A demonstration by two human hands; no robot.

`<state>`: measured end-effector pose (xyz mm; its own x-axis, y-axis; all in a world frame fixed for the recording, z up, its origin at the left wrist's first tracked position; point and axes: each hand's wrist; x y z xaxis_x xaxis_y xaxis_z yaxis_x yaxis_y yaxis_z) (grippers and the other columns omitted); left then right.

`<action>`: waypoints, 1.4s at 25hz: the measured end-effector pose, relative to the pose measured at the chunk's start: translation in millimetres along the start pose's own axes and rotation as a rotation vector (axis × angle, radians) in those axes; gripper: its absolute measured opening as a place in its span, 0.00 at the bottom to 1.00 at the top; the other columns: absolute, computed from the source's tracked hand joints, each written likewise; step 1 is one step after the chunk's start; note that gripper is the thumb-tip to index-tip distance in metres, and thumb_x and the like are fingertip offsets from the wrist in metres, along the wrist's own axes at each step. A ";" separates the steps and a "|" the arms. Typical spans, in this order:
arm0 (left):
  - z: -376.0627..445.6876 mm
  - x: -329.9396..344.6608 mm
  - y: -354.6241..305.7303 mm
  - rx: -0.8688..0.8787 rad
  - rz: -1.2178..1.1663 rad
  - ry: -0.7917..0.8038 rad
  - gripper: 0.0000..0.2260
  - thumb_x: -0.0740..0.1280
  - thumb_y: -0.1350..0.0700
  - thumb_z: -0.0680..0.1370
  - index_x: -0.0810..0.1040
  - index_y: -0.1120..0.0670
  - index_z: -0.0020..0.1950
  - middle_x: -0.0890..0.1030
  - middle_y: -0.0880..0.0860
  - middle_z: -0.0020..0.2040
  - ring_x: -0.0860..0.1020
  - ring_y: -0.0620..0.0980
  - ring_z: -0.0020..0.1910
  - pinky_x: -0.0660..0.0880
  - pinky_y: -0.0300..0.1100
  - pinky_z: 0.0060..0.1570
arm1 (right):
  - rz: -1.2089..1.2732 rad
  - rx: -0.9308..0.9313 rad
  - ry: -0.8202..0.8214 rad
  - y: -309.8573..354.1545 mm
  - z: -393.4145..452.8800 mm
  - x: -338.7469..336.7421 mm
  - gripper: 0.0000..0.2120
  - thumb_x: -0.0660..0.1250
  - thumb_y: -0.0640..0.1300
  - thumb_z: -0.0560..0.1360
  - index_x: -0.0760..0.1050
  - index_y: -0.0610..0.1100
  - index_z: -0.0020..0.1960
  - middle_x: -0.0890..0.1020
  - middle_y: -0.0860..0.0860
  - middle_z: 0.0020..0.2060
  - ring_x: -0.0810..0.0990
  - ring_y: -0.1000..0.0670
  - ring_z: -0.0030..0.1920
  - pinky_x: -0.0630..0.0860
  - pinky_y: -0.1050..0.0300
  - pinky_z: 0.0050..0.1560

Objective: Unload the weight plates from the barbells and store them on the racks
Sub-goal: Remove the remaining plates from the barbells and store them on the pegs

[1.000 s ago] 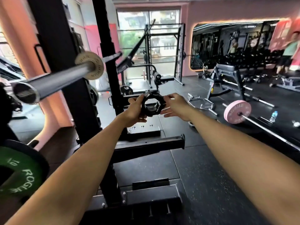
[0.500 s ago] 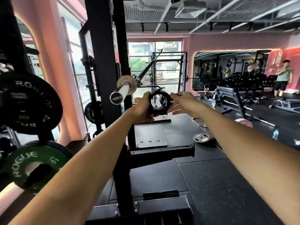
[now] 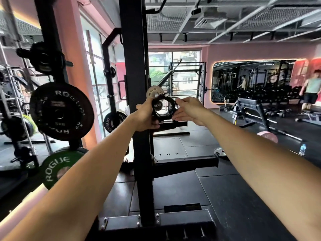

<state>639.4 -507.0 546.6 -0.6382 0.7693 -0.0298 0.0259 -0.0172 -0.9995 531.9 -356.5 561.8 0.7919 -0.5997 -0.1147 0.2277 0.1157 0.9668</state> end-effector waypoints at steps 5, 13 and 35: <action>-1.3 -16.9 -7.4 -0.009 -0.023 -0.016 0.27 0.51 0.38 0.75 0.69 0.58 0.60 0.78 0.59 0.45 0.74 0.51 0.29 0.77 0.43 0.35 | -0.042 -0.008 -0.008 6.0 16.0 18.6 0.24 0.64 0.51 0.79 0.63 0.36 0.67 0.81 0.36 0.40 0.84 0.41 0.38 0.83 0.51 0.42; 41.8 -17.4 -5.4 -0.025 -0.039 -0.117 0.48 0.60 0.32 0.58 0.62 0.56 0.72 0.79 0.63 0.57 0.78 0.53 0.28 0.79 0.48 0.33 | -0.104 0.013 -0.045 -3.2 57.0 18.5 0.28 0.62 0.49 0.80 0.59 0.33 0.71 0.80 0.36 0.39 0.83 0.43 0.35 0.83 0.52 0.40; 183.3 -34.6 -1.1 0.015 -0.067 -0.269 0.23 0.59 0.42 0.78 0.61 0.57 0.64 0.71 0.54 0.51 0.79 0.52 0.39 0.78 0.46 0.28 | -0.082 0.059 -0.054 -65.2 241.9 14.2 0.17 0.64 0.46 0.80 0.71 0.31 0.55 0.82 0.37 0.35 0.82 0.43 0.29 0.82 0.52 0.32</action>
<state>520.4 -650.6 547.1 -0.8192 0.5722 0.0375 -0.0339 0.0170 -0.9993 391.3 -564.0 552.4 0.7402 -0.6470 -0.1831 0.2557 0.0191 0.9666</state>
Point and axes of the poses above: each hand's wrist, its own z-axis towards the middle knuckle, its own x-axis out of the palm, y = z × x
